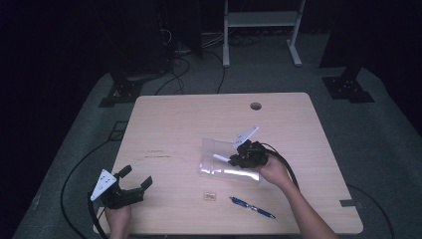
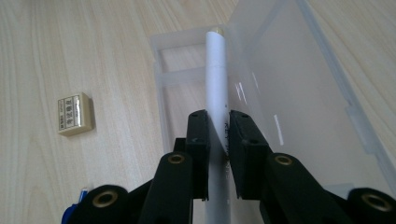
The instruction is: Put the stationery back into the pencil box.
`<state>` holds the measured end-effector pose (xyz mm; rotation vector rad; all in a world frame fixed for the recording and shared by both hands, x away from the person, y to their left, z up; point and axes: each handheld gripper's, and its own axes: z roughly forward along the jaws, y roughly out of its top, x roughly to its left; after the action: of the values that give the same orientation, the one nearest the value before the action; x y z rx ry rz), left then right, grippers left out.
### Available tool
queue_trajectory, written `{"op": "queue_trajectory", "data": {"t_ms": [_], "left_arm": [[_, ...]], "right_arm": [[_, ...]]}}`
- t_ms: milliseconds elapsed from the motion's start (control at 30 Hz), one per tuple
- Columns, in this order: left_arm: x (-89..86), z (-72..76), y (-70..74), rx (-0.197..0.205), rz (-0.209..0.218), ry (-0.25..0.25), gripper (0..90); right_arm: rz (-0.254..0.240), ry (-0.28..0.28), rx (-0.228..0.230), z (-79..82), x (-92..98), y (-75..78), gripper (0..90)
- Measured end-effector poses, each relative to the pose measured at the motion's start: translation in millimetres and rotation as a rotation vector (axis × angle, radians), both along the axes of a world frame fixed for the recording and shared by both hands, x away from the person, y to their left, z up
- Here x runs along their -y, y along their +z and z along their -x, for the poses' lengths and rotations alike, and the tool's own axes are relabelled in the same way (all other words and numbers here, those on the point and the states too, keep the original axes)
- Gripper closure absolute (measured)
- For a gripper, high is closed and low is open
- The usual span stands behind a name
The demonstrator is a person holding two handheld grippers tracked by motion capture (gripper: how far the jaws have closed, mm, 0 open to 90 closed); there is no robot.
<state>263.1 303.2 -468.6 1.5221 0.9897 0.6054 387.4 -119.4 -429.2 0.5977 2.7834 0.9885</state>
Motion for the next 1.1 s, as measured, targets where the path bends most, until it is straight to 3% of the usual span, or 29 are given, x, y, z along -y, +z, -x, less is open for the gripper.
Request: {"op": "queue_trajectory", "data": {"t_ms": [300, 1100], "left_arm": [[0.0, -0.3, -0.1, 0.000, 0.001, -0.001, 1.1], [-0.3, 0.3, 0.3, 0.002, -0.002, 0.000, 1.1]], "right_arm": [[0.011, -0.016, -0.031, -3.8, -1.8, -11.0, 78.0], [0.028, -0.016, -0.050, -8.0, -0.8, -30.8, 77.8]]}}
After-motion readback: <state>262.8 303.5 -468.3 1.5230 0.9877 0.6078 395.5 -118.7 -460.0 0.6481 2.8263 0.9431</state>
